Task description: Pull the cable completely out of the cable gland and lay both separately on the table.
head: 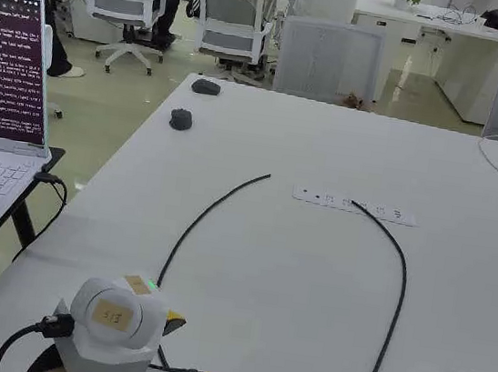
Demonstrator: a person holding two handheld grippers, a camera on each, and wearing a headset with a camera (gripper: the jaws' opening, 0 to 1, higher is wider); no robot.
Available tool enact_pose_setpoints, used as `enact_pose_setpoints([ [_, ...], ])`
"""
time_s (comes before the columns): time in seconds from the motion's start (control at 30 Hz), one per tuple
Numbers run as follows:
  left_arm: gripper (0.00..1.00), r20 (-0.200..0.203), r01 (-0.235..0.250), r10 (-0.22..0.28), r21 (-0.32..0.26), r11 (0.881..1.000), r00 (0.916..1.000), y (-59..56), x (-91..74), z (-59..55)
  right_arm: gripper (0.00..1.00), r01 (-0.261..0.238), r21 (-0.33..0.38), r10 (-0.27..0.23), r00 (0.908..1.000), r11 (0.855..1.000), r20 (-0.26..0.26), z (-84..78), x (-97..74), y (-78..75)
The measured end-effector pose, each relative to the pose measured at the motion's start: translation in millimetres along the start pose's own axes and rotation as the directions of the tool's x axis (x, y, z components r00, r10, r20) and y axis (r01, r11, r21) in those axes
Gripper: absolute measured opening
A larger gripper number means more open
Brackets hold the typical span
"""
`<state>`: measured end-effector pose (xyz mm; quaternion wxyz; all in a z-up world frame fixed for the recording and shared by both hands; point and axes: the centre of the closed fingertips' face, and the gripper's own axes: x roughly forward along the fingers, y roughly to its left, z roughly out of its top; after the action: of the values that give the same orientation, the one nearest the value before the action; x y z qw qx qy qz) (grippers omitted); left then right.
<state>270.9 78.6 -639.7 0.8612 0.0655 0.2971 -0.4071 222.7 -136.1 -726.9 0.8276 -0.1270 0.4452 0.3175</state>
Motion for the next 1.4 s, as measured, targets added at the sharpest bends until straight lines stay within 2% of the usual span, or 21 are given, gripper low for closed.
enact_pose_setpoints([
  [0.33, 0.62, -0.015, -0.008, 0.008, -0.011, 1.000, 0.9998, 2.9, -0.6, -3.7, 0.60, -0.004, 0.004, 0.004, 1.0000, 1.000, -0.007, -1.1, 1.4, 0.3],
  [1.0, 0.62, -0.014, -0.009, 0.009, -0.012, 1.000, 0.9999, 3.9, -0.5, -4.2, 0.60, 0.000, -0.001, 0.000, 1.0000, 1.000, -0.009, -1.0, 0.7, -0.7],
  [1.4, 0.62, -0.017, -0.007, 0.007, -0.006, 1.000, 0.9998, 0.3, -0.9, -3.0, 0.60, 0.008, 0.002, -0.008, 1.0000, 1.000, 0.000, 1.0, -0.6, -2.6],
])
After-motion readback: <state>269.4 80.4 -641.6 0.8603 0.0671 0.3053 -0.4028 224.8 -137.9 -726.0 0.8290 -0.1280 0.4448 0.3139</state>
